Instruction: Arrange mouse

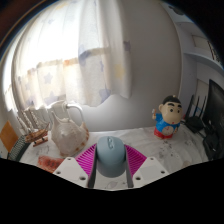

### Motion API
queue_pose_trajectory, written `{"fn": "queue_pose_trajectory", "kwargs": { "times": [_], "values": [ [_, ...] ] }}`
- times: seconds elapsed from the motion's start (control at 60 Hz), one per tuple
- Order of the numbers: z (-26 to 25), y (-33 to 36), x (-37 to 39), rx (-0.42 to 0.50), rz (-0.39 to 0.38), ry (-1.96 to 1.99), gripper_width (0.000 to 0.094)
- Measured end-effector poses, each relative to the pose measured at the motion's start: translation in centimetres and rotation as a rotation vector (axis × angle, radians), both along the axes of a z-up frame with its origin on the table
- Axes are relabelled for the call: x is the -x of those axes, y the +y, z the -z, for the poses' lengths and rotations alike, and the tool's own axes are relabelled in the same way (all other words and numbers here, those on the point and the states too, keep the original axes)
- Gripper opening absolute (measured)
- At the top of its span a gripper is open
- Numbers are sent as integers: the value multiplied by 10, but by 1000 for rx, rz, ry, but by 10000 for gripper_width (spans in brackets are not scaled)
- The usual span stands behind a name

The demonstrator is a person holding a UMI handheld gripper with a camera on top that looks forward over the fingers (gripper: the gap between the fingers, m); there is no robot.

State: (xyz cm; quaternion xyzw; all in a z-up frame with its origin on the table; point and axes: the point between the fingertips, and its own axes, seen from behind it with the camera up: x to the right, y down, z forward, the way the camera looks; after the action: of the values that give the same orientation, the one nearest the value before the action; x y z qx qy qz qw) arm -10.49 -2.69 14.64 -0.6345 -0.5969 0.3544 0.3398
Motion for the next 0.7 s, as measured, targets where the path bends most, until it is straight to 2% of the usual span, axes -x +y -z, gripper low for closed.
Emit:
{"fn": "queue_pose_trajectory", "kwargs": {
  "times": [0.083, 0.183, 0.3, 0.433, 0.5, 0.533, 0.6, 0.633, 0.7],
  "values": [
    [-5, -73, -14, 44, -67, 2, 440],
    [21, -150, -28, 66, -117, -35, 438],
    [81, -212, -42, 65, -142, -102, 437],
    [151, -240, -54, 6, -139, -192, 447],
    [153, -242, -52, -35, -134, -171, 508],
    [153, -242, -51, -54, -145, -176, 571],
    [147, -239, -58, -72, -125, -217, 869],
    [136, -235, -60, -67, -106, -221, 830],
    [103, -229, -70, -49, -77, -217, 855]
  ]
}}
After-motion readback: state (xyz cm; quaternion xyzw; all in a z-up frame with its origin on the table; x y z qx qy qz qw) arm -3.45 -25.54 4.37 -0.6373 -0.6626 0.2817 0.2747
